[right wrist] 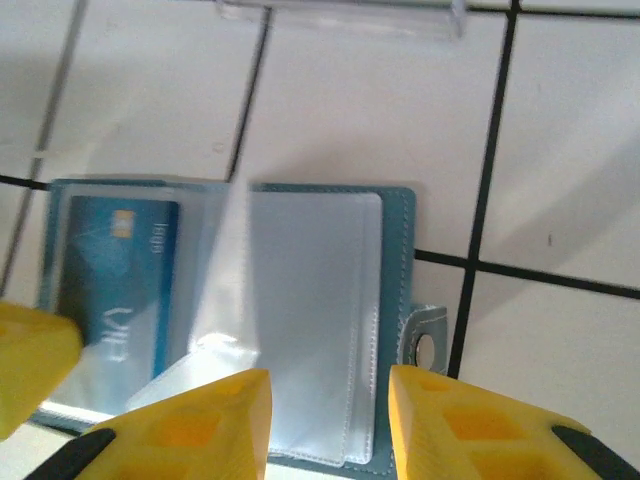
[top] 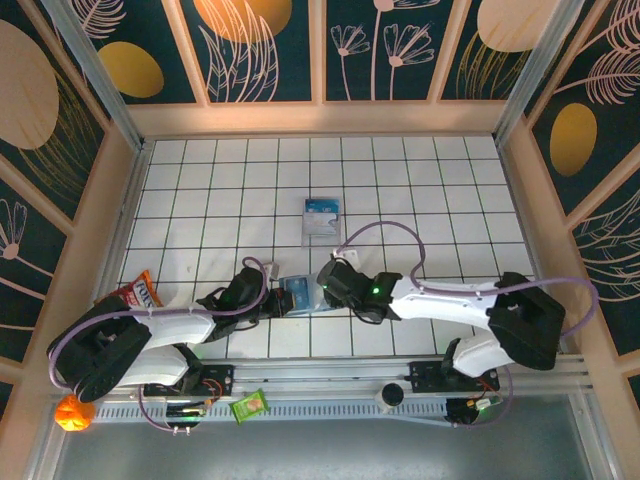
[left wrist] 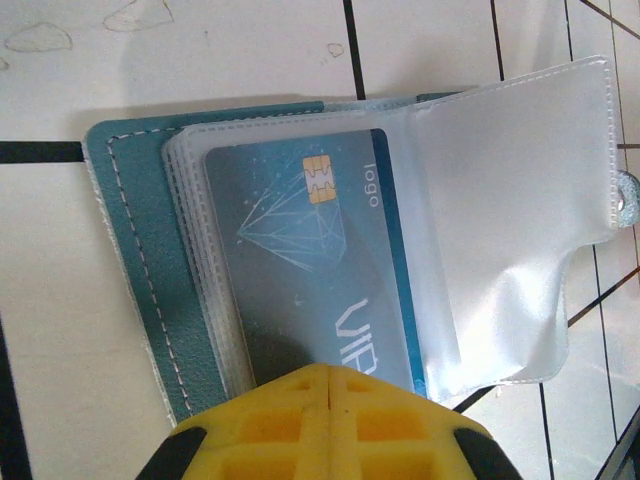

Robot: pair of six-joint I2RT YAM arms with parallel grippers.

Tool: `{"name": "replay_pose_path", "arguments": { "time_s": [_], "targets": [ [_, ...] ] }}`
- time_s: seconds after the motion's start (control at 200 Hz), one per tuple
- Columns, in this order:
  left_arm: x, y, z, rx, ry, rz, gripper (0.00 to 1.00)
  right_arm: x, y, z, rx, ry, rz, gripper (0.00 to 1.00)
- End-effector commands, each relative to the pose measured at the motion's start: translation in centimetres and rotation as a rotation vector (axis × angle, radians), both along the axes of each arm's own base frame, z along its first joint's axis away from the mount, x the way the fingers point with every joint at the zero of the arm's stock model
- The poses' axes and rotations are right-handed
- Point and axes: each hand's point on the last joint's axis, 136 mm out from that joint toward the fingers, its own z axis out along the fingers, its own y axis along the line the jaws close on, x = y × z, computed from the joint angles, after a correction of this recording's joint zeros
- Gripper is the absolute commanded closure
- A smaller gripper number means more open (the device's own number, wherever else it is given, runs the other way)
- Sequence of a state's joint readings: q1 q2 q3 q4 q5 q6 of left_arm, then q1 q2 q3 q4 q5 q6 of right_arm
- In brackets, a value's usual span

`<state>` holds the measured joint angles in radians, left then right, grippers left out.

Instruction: Take the credit cards out of the card holder

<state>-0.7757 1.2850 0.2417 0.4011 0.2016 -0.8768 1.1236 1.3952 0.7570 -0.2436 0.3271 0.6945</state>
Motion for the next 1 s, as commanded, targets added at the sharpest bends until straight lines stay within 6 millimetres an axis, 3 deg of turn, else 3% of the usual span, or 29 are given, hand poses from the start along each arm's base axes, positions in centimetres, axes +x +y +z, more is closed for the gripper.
{"name": "replay_pose_path", "arguments": {
  "time_s": [0.0,0.135,0.285,0.48,0.841,0.996],
  "targets": [
    [0.0,0.1,0.2,0.027,-0.012,-0.013,1.0,0.0,2.8,3.4,0.107,-0.062,0.124,0.64],
    [0.1,0.0,0.3,0.027,-0.019,-0.019,1.0,-0.6,6.8,5.1,0.206,-0.028,0.298,0.7],
    [0.1,-0.1,0.3,0.027,-0.021,-0.024,1.0,0.6,7.3,1.7,0.185,0.109,0.28,0.84],
    [0.1,-0.1,0.4,0.03,-0.028,-0.033,1.0,0.6,5.7,-2.8,0.088,0.201,0.242,0.9],
    [0.2,-0.2,-0.1,0.049,-0.02,-0.041,1.0,-1.6,-1.0,-6.2,-0.073,0.257,0.108,0.91],
    [0.3,-0.2,-0.1,0.055,-0.024,-0.044,1.0,-2.0,-2.4,-6.6,-0.115,0.249,0.069,0.91]
  ]
}}
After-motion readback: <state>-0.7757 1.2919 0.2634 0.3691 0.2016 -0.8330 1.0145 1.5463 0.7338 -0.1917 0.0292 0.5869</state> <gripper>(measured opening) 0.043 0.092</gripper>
